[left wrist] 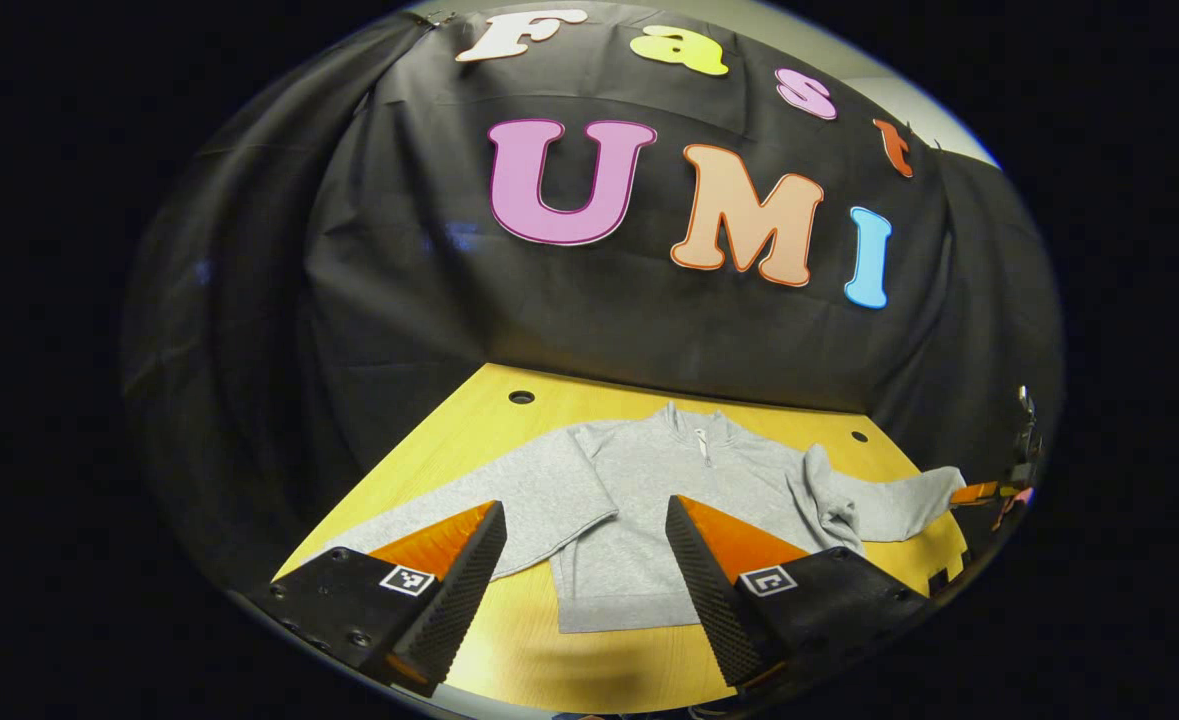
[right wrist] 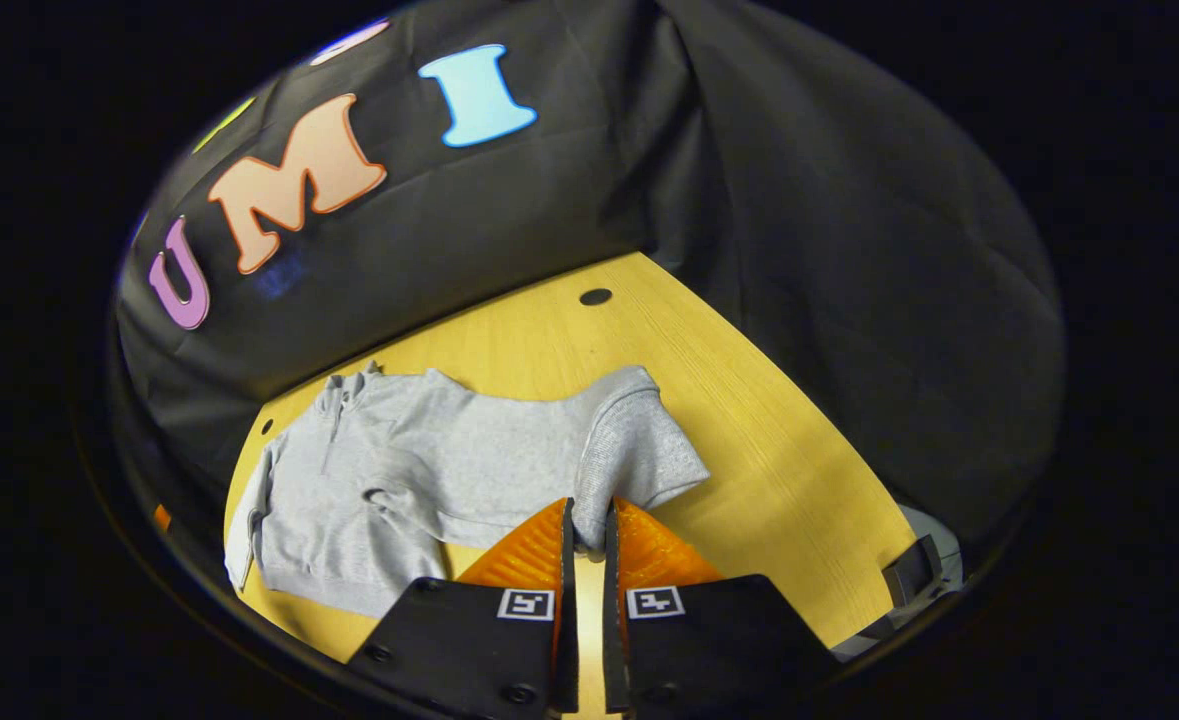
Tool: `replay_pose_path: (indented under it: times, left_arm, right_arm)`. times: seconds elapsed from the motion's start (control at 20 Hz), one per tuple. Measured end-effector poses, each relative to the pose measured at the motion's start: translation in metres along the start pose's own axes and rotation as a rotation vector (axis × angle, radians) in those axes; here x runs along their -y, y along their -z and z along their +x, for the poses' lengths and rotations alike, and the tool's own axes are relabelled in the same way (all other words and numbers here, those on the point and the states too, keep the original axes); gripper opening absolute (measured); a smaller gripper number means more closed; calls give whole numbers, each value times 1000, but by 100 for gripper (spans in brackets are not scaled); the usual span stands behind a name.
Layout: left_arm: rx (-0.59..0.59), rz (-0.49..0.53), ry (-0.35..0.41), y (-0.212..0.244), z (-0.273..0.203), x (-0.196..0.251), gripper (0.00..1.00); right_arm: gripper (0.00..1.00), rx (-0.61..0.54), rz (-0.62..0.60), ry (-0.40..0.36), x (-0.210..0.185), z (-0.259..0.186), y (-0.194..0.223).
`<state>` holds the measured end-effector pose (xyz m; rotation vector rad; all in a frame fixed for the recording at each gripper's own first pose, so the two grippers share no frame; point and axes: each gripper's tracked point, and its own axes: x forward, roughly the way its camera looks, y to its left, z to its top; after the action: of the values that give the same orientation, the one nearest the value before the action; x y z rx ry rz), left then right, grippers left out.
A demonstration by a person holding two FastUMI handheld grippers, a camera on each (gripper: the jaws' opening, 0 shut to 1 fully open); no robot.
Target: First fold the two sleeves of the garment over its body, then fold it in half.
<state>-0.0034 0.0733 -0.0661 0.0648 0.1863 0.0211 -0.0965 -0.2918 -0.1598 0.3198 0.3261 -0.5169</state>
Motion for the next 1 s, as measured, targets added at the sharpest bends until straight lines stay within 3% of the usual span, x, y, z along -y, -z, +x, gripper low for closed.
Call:
replay_pose_path:
  times: [0.4, 0.8, 1.0]
  left_arm:
    - [17, -26, 23, -3, -6, -26, 95]
    - [25, -54, -19, 0, -15, -56, 94]
    - [32, -75, -51, 0, -22, -69, 94]
  right_arm:
    - [12, 71, -12, -156, -114, -19, -19]
    - [12, 137, -66, -332, -246, -21, -47]
    - [12, 114, -84, -437, -313, -14, -42]
